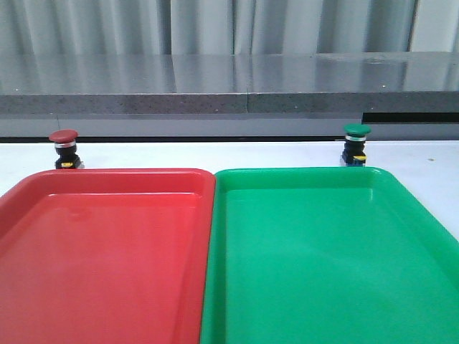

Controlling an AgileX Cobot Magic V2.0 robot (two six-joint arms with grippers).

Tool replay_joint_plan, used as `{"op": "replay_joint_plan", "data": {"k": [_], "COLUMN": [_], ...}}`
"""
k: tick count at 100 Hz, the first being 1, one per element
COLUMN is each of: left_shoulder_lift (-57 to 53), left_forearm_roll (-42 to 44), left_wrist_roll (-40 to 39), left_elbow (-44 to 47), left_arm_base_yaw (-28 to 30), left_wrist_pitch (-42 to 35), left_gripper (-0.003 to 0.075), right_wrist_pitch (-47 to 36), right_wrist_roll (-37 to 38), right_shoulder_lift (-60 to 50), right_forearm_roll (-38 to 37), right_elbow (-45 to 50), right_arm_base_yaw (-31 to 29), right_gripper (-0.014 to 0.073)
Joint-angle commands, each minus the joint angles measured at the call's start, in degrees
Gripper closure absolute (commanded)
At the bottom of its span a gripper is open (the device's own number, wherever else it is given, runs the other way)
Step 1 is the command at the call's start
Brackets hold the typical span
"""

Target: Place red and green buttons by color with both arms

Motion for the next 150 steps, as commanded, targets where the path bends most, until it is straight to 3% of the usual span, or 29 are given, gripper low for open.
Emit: {"op": "replay_joint_plan", "data": {"k": [1, 37, 53, 63, 94, 120, 150], "left_shoulder_lift": [-1.80, -1.80, -1.80, -1.01, 16.17, 37.77, 52.03], "left_forearm_roll": [-0.18, -0.18, -0.18, -0.39, -3.94, -9.27, -9.37], "left_wrist_roll": [-0.17, -0.17, -0.17, -0.27, -0.27, -0.27, -0.27], "left_elbow": [1.37, 1.37, 1.12, -1.34, -19.48, -39.39, -49.33], "left_arm_base_yaw": [0.04, 0.04, 0.04, 0.04, 0.04, 0.04, 0.04], "left_wrist_pitch": [-4.70, -4.70, -10.54, -10.26, 0.61, 17.37, 20.28], "left_gripper": [0.0739, 0.0739, 0.0739, 0.0739, 0.0739, 0.0739, 0.0739], "right_wrist_pitch": [-5.17, -5.17, -5.11, -5.11, -5.11, -5.11, -5.11], "right_wrist_roll": [0.10, 0.10, 0.10, 0.10, 0.10, 0.10, 0.10], "right_shoulder_lift": [-1.07, -1.07, -1.07, -1.07, -1.07, -1.07, -1.07], "right_forearm_roll": [-0.69, -0.69, -0.69, -0.69, -0.69, -0.69, -0.69], "right_elbow": [-0.96, -0.96, -0.96, -0.96, -0.96, -0.96, -0.96], "right_arm_base_yaw": [-0.47, -0.47, -0.47, -0.47, -0.47, -0.47, -0.47], "right_gripper": [0.0661, 0.0661, 0.0661, 0.0661, 0.0661, 0.0661, 0.0661]}}
